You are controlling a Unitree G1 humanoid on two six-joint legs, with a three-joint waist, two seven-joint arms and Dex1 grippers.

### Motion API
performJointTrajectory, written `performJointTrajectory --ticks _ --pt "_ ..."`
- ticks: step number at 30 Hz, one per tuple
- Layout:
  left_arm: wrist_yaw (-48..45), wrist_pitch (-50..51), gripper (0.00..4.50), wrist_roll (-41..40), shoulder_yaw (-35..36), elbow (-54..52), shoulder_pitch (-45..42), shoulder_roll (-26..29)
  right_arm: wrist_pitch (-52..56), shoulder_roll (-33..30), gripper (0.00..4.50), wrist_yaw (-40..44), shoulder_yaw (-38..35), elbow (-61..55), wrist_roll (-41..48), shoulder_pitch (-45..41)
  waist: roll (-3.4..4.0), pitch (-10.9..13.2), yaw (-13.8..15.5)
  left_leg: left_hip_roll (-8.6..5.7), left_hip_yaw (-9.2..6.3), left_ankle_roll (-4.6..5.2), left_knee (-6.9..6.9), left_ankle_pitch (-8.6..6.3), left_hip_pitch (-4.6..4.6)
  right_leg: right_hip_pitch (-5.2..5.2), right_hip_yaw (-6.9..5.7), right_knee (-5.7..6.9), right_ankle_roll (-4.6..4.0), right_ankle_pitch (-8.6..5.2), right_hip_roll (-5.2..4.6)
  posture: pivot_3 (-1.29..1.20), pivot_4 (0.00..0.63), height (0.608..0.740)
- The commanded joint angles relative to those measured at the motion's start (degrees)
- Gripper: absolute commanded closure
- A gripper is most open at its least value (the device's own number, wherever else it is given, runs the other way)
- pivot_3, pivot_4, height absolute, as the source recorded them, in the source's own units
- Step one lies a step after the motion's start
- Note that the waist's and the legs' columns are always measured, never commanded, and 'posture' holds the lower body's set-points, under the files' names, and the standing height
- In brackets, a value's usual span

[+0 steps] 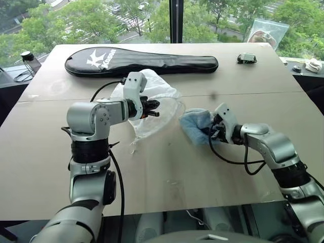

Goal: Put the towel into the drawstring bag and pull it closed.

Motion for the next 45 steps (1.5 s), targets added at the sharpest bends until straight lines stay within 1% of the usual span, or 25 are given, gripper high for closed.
performJointTrajectory --ticks 1,3,5,7,9,13,15,17,22,25,27,30,33,36,38,41,45 --pt "-0.2 -2.1 4.50 -0.5 0.2 0.7 -2.3 -0.4 0.6 1.4 4.38 4.7 -8.0 -11.5 11.4 4.9 0.02 0.0 0.2 -0.01 -0.01 0.00 0.00 0.00 -0.09 -0.06 -0.01 -0.01 0.00 0.00 -0.01 0.00 0.150 0.740" --pt "-0.6 -2.9 4.50 -0.4 -0.9 1.5 -2.9 -0.4 2.8 -0.3 4.38 6.7 -9.8 -17.5 15.9 7.3 0.09 0.1 0.3 -0.04 0.00 -0.01 0.01 0.00 -0.40 -0.32 0.00 -0.01 0.00 0.00 -0.08 0.00 0.150 0.740" --pt "-1.4 -4.1 4.50 -0.1 -2.9 1.7 -3.0 0.1 3.3 -2.3 4.38 7.8 -8.5 -21.4 16.6 8.7 0.09 0.1 0.4 -0.07 -0.07 -0.02 0.15 0.01 -0.82 -0.65 -0.08 0.00 0.02 0.01 -0.14 0.00 0.150 0.740" --pt "-2.6 -5.2 4.50 0.2 -5.3 1.7 -2.7 1.1 2.5 -1.5 4.38 6.2 -6.2 -21.5 15.4 7.4 0.08 0.1 0.4 -0.08 -0.10 -0.01 0.22 0.01 -0.90 -0.68 -0.13 -0.03 0.02 0.01 -0.16 0.00 0.150 0.740" --pt "-4.3 -6.0 4.50 -0.3 -6.8 1.8 -2.4 2.1 1.9 0.6 4.38 3.1 -3.3 -18.2 12.2 4.2 0.10 0.1 0.1 -0.07 -0.13 -0.01 0.22 0.01 -0.87 -0.69 -0.14 -0.01 0.02 0.01 -0.12 0.00 0.150 0.740" --pt "-6.7 -6.9 4.50 -1.0 -8.6 1.1 -2.8 3.3 0.3 5.1 4.38 -2.5 3.4 -7.7 3.4 -3.1 0.13 0.1 0.0 -0.07 -0.11 -0.01 0.21 0.01 -0.75 -0.70 -0.12 0.22 -0.01 0.00 -0.06 0.00 0.150 0.740" --pt "-7.9 -7.2 4.50 -1.5 -9.6 -0.3 -2.5 3.9 1.0 9.6 4.38 -6.2 4.0 -1.6 1.3 -6.1 0.14 0.1 0.0 -0.06 -0.05 -0.03 0.21 0.02 -0.74 -0.72 -0.06 0.23 -0.01 0.00 -0.05 0.00 0.150 0.740" --pt "-8.9 -7.6 4.50 -1.5 -11.0 -1.9 -1.7 5.0 0.9 12.4 4.38 -7.8 4.0 1.8 -0.1 -7.7 0.15 0.1 0.2 -0.07 -0.04 -0.04 0.21 0.03 -0.76 -0.76 -0.05 0.29 -0.02 0.00 -0.08 0.00 0.150 0.740" --pt "-10.4 -7.7 4.50 -1.4 -12.9 -6.1 2.2 7.7 2.1 17.5 4.39 -13.7 0.8 5.3 -1.8 -8.5 0.15 0.1 0.3 -0.08 -0.02 -0.28 0.23 0.16 -1.07 -1.00 -0.06 0.16 -0.01 0.00 -0.16 0.00 0.150 0.740" --pt "-11.2 -5.3 4.50 -2.9 -11.5 -7.4 3.1 8.3 3.9 21.6 4.39 -17.2 -5.1 6.6 0.8 -8.2 0.15 0.1 0.3 -0.08 -0.03 -0.26 0.22 0.15 -1.08 -1.00 -0.08 0.17 -0.01 0.00 -0.17 0.00 0.150 0.740" --pt "-12.0 -3.4 4.50 -4.5 -10.1 -7.6 3.2 9.0 5.0 23.8 4.39 -19.0 -9.3 7.4 2.7 -8.2 0.15 0.1 0.3 -0.08 -0.07 -0.07 0.22 0.04 -1.04 -1.00 -0.10 0.25 -0.02 0.00 -0.16 0.00 0.150 0.740" --pt "-13.6 -0.8 4.50 -7.1 -7.9 -7.0 2.6 10.3 6.1 24.7 4.39 -19.4 -12.6 7.4 4.4 -8.3 0.16 0.1 0.2 -0.08 -0.06 -0.06 0.23 0.04 -1.00 -1.00 -0.09 0.34 -0.02 0.00 -0.15 0.00 0.150 0.740" --pt "-14.5 -0.7 4.50 -8.5 -6.1 -6.1 1.7 11.2 7.2 24.3 4.39 -18.7 -13.0 6.1 5.3 -7.7 0.17 0.1 0.1 -0.09 -0.05 -0.05 0.23 0.04 -1.00 -1.00 -0.09 0.35 -0.02 0.00 -0.15 0.00 0.150 0.740" --pt "-15.1 -9.6 4.50 -7.8 -3.9 -4.8 1.0 10.0 8.2 23.4 4.39 -17.5 -12.0 4.1 6.0 -7.0 0.19 0.2 0.1 -0.09 -0.05 -0.05 0.23 0.04 -1.00 -1.01 -0.09 0.35 -0.02 0.00 -0.13 0.00 0.150 0.740" --pt "-14.5 -11.4 4.50 -6.4 -5.6 -4.6 0.1 10.2 9.1 23.8 4.39 -17.1 -11.8 3.2 7.0 -6.9 0.19 0.2 0.1 -0.08 -0.05 -0.06 0.23 0.04 -1.00 -1.01 -0.09 0.36 -0.02 0.00 -0.13 0.00 0.150 0.740" --pt "-13.9 -8.7 4.50 -8.7 -4.7 -4.7 -1.0 8.2 10.3 25.9 4.39 -17.1 -11.6 2.5 8.8 -7.4 0.19 0.2 0.1 -0.09 -0.02 -0.06 0.23 0.04 -0.99 -1.01 -0.06 0.36 -0.02 0.00 -0.14 0.00 0.150 0.740" --pt "-13.1 -3.9 4.50 -11.5 -3.7 -5.9 -0.2 6.4 8.0 31.9 4.39 -18.1 -13.7 6.4 10.9 -9.5 0.19 0.2 -0.2 -0.08 -0.02 -0.05 0.23 0.04 -1.00 -1.03 -0.05 0.38 -0.02 0.00 -0.11 0.00 0.150 0.740"
